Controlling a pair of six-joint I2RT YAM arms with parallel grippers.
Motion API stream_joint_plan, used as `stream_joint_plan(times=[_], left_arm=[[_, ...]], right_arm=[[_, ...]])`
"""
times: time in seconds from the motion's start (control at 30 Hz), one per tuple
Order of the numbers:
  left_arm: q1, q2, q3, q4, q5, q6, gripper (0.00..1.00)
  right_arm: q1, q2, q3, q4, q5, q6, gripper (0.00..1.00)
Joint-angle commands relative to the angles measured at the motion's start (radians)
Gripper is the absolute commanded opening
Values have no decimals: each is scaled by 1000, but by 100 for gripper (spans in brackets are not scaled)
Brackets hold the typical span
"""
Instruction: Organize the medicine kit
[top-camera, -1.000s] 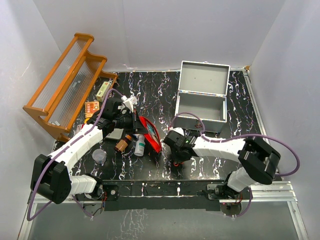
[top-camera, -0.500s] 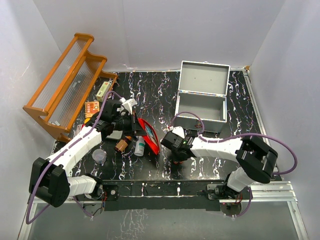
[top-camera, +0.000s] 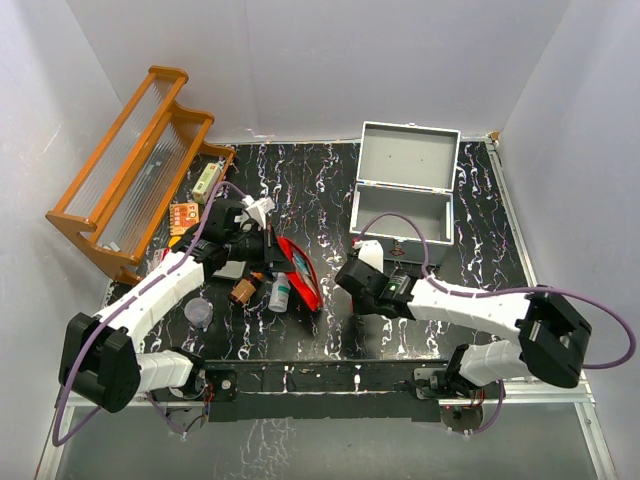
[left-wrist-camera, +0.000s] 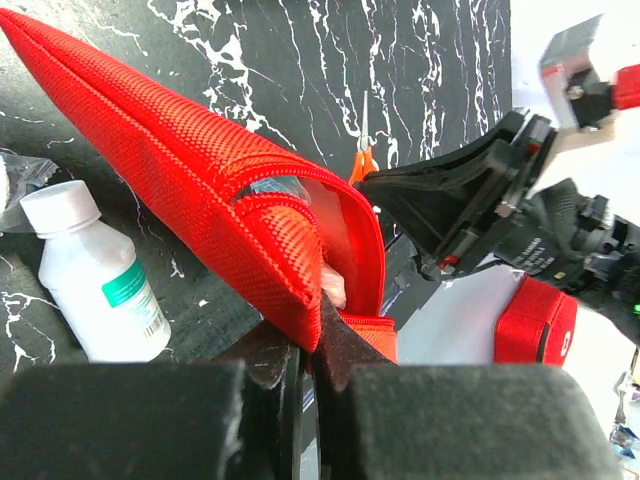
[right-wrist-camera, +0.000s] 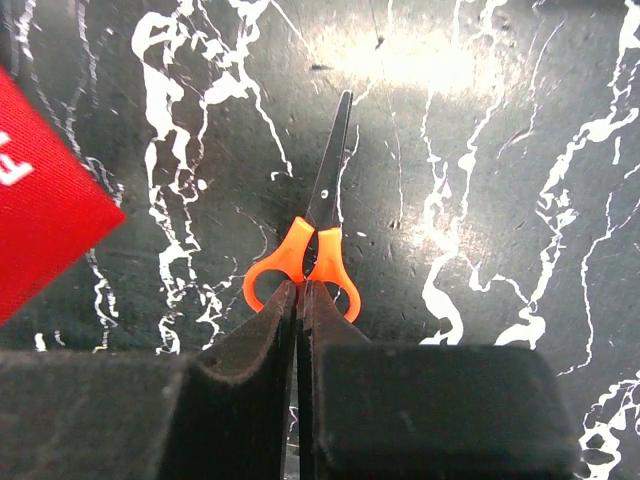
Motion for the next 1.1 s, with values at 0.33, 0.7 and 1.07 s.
stream_joint_plan(times=[0.33,0.7,1.07], left_arm=[[-7,17,-11,141,201,-6,0],[-8,56,-17,83,139,14,0],[-8,58,-21,87,132,7,0]], right_arm=[[0,-203,144,182,-82,-107,0],[-22,-106,79,-18,58,45,37],[-75,48,9,8,-34,-23,30]])
